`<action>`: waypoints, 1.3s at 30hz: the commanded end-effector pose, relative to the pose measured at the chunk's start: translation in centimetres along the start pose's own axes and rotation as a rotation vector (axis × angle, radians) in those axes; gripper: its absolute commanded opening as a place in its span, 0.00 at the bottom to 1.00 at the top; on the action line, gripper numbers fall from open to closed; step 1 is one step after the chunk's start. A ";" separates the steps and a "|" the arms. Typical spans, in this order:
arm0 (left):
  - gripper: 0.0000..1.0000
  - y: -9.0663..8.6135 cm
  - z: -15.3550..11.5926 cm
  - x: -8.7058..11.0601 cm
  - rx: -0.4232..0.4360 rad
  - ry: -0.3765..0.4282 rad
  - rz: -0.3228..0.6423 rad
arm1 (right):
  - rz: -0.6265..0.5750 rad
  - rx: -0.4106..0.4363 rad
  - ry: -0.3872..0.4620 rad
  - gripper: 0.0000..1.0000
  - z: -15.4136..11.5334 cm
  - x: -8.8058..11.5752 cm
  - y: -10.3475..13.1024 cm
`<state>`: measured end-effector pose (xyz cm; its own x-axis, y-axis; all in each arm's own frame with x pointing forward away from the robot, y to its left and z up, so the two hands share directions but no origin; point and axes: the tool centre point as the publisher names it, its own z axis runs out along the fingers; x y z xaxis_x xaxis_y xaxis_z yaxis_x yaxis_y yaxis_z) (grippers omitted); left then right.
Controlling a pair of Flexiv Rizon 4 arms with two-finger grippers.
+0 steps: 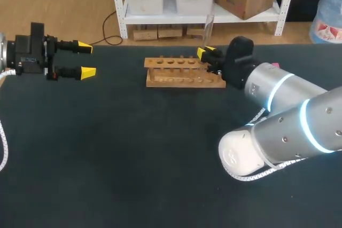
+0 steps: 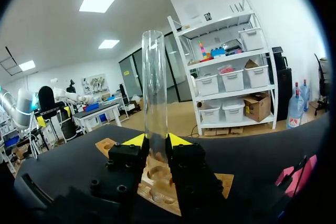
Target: Grasp the test tube, adjust it, and insert it.
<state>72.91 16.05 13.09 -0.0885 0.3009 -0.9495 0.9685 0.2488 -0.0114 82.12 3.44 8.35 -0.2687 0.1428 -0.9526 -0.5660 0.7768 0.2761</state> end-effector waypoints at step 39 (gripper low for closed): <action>1.00 -0.1 0.0 0.1 -0.002 -0.004 0.004 | -0.062 0.014 -0.039 0.84 -0.5 0.7 1.0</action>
<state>72.91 16.05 13.09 -0.0885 0.3009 -0.9495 0.9685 0.2488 -0.0114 81.26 3.88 8.69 -0.2226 0.1042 -0.9693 -0.5725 0.7908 0.2165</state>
